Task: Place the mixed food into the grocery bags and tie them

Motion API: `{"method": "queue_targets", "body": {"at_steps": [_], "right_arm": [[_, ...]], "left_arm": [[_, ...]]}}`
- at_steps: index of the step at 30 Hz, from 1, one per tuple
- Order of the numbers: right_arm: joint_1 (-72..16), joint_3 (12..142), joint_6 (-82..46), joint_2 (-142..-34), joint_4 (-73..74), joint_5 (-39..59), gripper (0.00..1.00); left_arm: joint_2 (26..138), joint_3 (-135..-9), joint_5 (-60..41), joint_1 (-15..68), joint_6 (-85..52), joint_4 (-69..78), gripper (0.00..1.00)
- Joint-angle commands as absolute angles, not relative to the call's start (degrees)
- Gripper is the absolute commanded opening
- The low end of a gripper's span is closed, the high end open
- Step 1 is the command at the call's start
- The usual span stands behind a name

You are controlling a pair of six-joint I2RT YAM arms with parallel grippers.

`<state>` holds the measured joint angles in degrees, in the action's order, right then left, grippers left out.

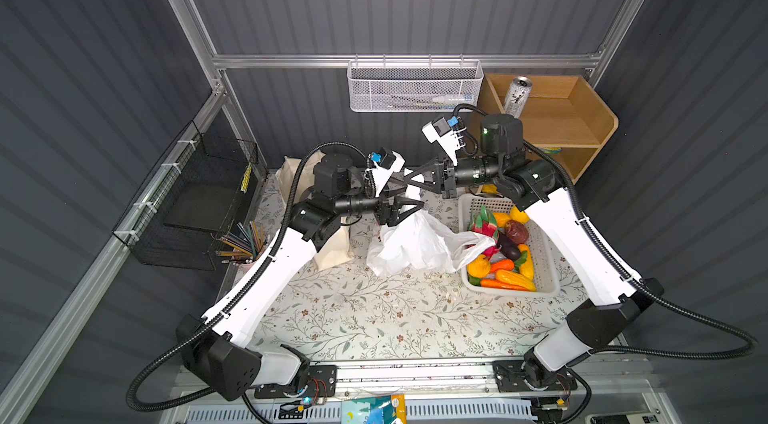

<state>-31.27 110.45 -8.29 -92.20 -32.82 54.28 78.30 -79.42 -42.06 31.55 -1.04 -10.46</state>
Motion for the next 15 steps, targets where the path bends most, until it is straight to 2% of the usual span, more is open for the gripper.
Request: {"method": "queue_targets", "body": {"at_steps": [1,8,11,12,14,15], "right_arm": [[-31.6,110.62,-7.99,-91.87,-32.41,55.18,0.0],[-31.61,109.65,-8.54,-91.43,-30.83,54.22,0.0],[-31.63,109.0,-8.69,-91.08,-30.49,53.61,0.0],[-31.59,108.62,-8.82,-90.9,-30.21,53.09,0.0],[-31.6,107.41,-9.31,-90.32,-29.31,51.98,0.0],[-31.59,106.77,-9.62,-90.0,-28.66,51.54,0.0]], "left_arm": [[79.27,-75.4,-45.52,31.84,-6.15,-3.05,0.58],[78.65,-68.28,-41.42,32.61,-9.97,3.9,0.53],[77.56,-66.81,-39.33,32.61,-11.54,6.79,0.46],[77.43,-66.59,-38.85,32.61,-12.05,7.53,0.5],[77.19,-66.79,-38.28,32.61,-13.26,8.59,0.71],[77.09,-66.88,-38.15,32.61,-13.75,9.15,0.75]]}}
